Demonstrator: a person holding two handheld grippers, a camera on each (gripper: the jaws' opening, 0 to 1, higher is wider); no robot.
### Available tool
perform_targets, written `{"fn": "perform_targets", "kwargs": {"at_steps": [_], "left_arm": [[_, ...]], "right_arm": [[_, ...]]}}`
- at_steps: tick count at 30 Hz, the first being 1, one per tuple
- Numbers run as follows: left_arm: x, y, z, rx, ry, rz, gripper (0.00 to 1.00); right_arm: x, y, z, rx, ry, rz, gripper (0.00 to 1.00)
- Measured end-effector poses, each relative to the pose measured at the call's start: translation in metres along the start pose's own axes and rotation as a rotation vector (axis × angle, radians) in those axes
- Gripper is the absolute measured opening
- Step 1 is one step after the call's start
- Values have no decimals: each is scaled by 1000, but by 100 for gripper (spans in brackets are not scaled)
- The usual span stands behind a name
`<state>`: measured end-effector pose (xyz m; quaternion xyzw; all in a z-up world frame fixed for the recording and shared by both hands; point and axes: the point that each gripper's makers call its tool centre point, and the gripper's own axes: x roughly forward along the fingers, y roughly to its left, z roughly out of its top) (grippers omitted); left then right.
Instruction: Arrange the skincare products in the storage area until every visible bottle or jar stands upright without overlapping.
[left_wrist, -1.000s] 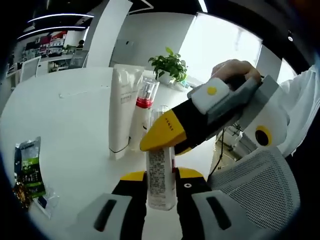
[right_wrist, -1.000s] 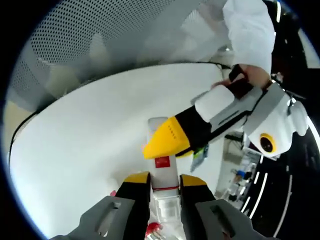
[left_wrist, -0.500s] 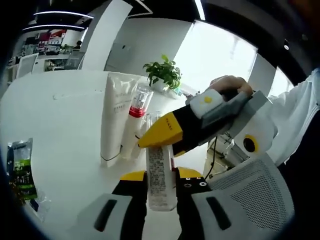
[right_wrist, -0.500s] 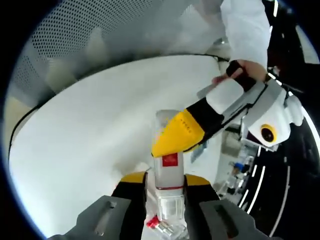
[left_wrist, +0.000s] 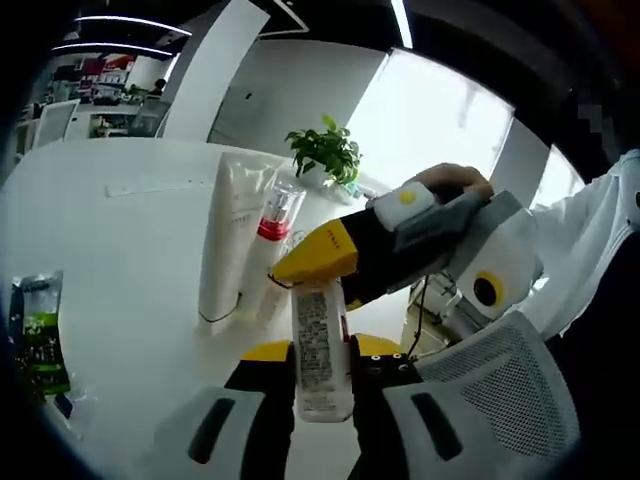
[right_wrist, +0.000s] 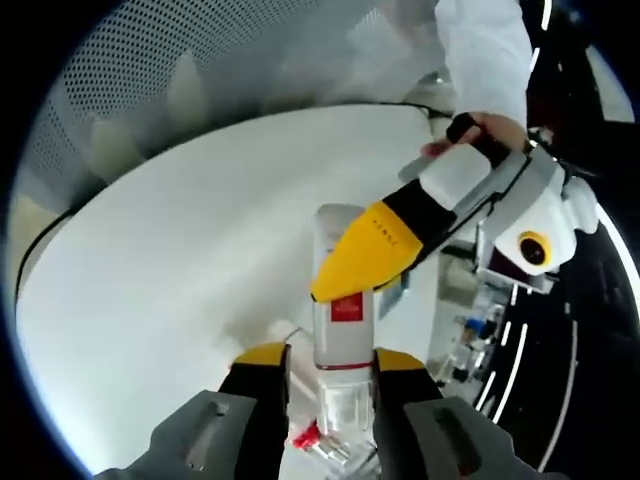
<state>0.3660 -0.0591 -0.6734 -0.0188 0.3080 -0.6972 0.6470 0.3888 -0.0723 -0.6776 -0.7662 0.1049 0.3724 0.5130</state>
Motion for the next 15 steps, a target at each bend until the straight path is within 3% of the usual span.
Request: {"fn": "perform_targets", "kwargs": {"at_steps": [3, 11, 15], "left_arm": [[-2, 0, 3, 0, -11, 0, 17], [-1, -1, 5, -4, -24, -5, 17], [1, -4, 5, 10, -25, -11, 17]], "right_arm": [[-2, -2, -2, 12, 1, -17, 31], [-11, -7, -14, 180, 22, -66, 30], [-19, -10, -17, 334, 16, -94, 29]]}}
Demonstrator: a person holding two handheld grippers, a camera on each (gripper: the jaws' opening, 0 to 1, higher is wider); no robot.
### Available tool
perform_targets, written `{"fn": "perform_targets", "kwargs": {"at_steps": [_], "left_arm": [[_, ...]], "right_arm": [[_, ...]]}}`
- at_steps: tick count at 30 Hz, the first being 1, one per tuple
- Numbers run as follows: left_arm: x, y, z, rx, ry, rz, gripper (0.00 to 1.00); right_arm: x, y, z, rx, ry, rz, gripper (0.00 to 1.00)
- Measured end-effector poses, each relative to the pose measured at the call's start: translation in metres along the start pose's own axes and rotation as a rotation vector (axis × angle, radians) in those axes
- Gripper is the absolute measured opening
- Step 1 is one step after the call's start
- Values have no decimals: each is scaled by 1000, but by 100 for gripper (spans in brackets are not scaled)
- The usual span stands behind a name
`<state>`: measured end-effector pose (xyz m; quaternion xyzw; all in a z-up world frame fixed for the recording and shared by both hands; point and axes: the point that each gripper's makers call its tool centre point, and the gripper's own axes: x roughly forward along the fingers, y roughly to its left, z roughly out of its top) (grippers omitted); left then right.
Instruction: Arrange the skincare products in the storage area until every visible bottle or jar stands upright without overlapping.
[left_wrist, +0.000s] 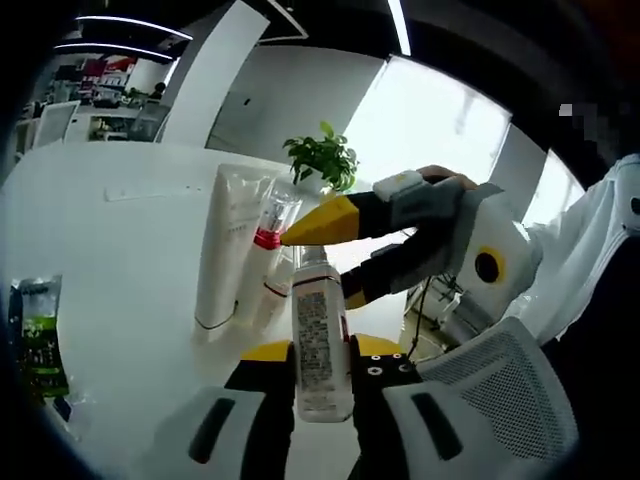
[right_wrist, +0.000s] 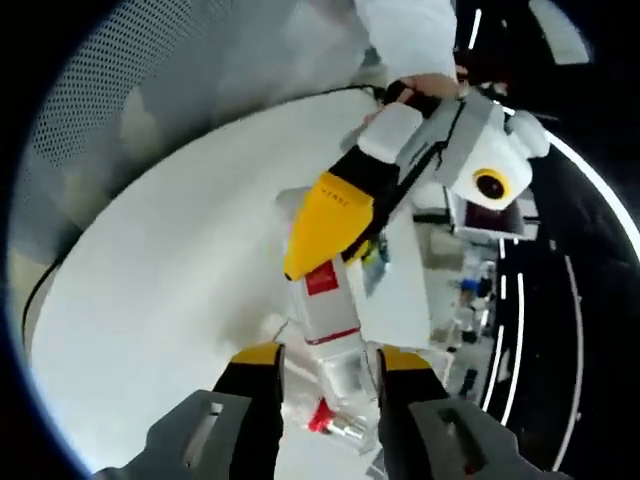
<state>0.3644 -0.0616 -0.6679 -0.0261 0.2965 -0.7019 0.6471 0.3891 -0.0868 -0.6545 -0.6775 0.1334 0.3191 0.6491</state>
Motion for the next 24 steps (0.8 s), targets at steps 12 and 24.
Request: {"fn": "perform_targets", "kwargs": {"at_steps": [12, 24], "left_arm": [[-9, 6, 15, 22, -66, 27, 17], [-5, -12, 30, 123, -146, -20, 17]], "right_arm": [[-33, -18, -28, 732, -31, -77, 22], [-47, -24, -23, 1453, -201, -74, 24]]}}
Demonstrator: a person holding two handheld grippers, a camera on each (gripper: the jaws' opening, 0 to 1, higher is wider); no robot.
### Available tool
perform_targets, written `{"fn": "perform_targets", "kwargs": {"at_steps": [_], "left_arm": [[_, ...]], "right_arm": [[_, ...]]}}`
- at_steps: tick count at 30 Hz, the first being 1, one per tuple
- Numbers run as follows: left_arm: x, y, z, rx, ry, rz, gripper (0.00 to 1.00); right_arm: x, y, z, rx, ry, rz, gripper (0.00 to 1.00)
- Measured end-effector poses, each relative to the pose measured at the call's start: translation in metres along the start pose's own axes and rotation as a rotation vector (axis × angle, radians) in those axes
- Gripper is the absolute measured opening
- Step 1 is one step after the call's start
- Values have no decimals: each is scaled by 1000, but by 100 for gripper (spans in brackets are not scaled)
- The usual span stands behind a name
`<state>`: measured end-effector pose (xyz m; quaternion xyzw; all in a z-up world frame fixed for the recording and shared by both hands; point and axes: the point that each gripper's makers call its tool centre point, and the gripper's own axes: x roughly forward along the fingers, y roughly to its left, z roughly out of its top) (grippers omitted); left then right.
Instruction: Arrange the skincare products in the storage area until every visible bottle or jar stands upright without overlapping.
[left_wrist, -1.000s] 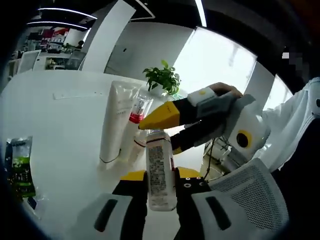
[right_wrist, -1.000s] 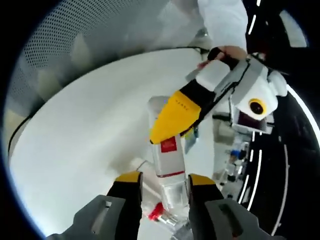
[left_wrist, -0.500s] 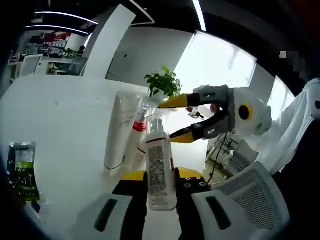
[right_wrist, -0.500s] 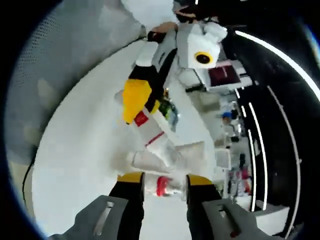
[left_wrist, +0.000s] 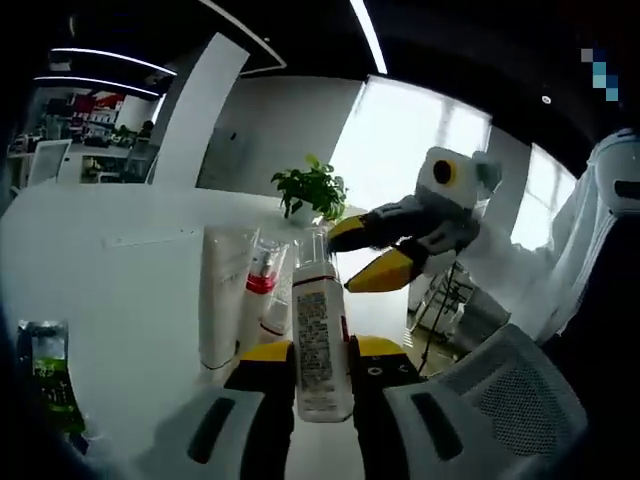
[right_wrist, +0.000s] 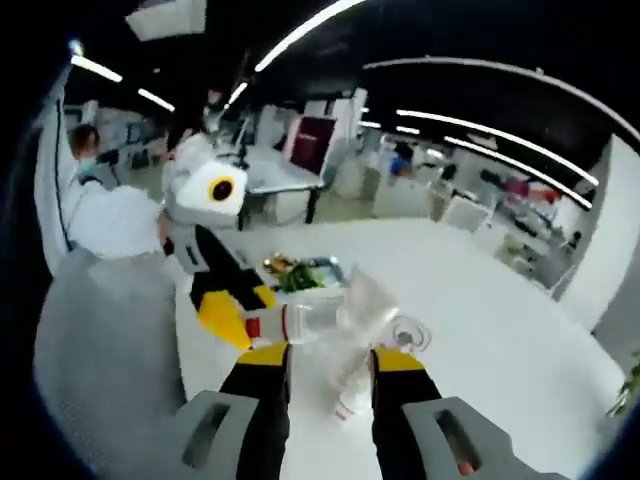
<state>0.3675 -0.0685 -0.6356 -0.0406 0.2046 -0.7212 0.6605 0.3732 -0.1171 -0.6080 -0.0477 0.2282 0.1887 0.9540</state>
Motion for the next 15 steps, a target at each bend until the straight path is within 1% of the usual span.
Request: {"fn": "perform_targets", "kwargs": {"at_steps": [1, 2, 3, 4, 5, 6, 9, 10, 12, 13, 15], "left_arm": [[1, -1, 3, 20, -20, 4, 17], [2, -2, 5, 32, -34, 2, 17], [2, -3, 7, 37, -42, 3, 17], [3, -3, 8, 46, -50, 6, 17], [3, -2, 9, 75, -57, 23, 17], [4, -1, 8, 89, -57, 31, 17], [3, 2, 9, 111, -72, 43, 17], [4, 2, 10, 121, -75, 46, 17], [6, 0, 7, 124, -65, 34, 17], [6, 0, 6, 157, -64, 44, 17], [6, -1, 6, 165, -64, 43, 17]], "right_arm": [[1, 3, 3, 68, -32, 22, 25], [1, 5, 6, 128, -62, 24, 25], [1, 6, 7, 190, -88, 19, 25], [0, 7, 9, 216, -109, 17, 25], [-1, 8, 12, 262, -145, -14, 25], [-2, 7, 15, 287, -170, -30, 23], [-3, 6, 18, 354, -210, -66, 22], [-4, 5, 19, 390, -229, -76, 22], [-3, 8, 18, 450, -236, -74, 18], [-2, 9, 17, 448, -232, -69, 16], [-3, 11, 15, 446, -228, -77, 16]]}}
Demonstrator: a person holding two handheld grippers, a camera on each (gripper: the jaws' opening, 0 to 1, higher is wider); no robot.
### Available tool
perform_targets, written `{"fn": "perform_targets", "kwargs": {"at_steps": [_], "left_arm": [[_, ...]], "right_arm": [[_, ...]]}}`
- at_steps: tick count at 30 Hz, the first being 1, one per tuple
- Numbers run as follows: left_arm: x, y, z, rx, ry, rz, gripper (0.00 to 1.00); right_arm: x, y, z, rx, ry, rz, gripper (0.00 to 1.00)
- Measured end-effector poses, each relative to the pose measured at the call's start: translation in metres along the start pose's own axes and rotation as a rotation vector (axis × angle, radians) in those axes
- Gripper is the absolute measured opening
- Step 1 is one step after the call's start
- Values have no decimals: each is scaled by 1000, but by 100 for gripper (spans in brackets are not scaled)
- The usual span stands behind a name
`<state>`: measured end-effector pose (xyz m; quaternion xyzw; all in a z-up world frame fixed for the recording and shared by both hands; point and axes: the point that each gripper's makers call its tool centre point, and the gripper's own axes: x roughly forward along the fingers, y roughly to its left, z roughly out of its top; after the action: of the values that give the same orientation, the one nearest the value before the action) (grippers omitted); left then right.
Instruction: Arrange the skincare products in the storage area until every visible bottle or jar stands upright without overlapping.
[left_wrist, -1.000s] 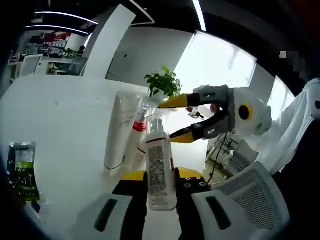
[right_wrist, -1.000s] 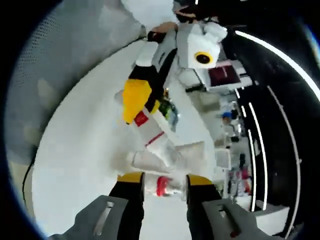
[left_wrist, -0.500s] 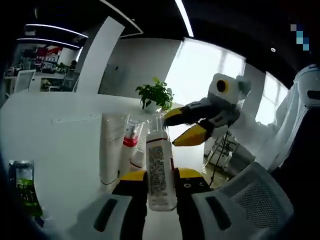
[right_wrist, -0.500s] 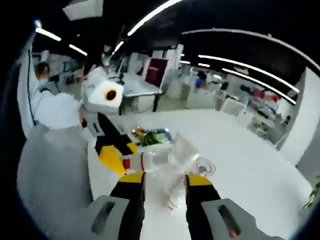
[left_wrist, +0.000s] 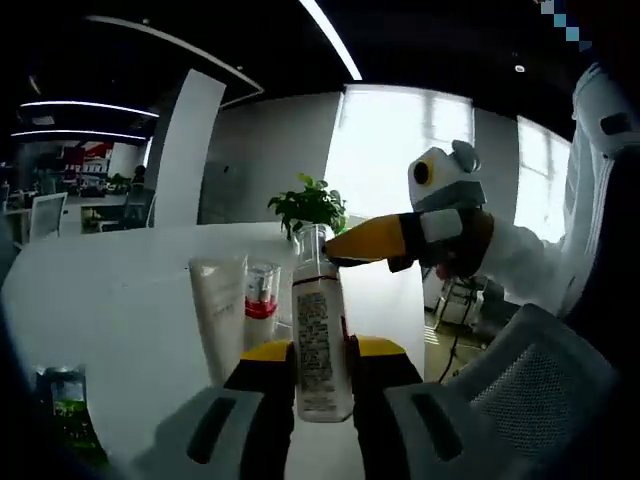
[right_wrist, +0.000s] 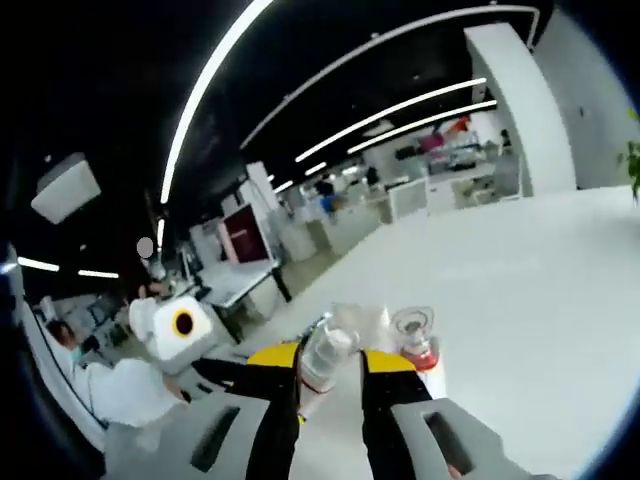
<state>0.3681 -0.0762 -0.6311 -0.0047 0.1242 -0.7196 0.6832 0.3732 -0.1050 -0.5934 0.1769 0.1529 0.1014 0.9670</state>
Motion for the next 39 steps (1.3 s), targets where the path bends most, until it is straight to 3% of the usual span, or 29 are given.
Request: {"fn": "perform_targets", "kwargs": {"at_steps": [6, 12, 16, 21, 25, 30, 32, 39], "left_arm": [[-1, 5, 3, 62, -14, 29, 17], [-4, 13, 11, 311, -18, 124, 17], [-3, 18, 7, 452, 18, 196, 17], [-1, 19, 1, 464, 26, 205, 18], [1, 22, -12, 486, 83, 198, 18], [3, 25, -19, 512, 108, 214, 18], [2, 31, -19, 593, 131, 252, 18], [4, 30, -36, 798, 257, 269, 21]], "right_arm": [[3, 4, 4, 31, -14, -1, 15], [10, 7, 8, 68, -41, -4, 14], [12, 7, 6, 64, -42, -14, 13], [12, 7, 1, 97, -48, -20, 12], [14, 7, -12, 54, -10, -32, 12], [16, 7, -16, 37, -14, -53, 11], [18, 5, -16, 33, -14, -62, 11], [22, 4, -22, -9, 5, -86, 10]]}}
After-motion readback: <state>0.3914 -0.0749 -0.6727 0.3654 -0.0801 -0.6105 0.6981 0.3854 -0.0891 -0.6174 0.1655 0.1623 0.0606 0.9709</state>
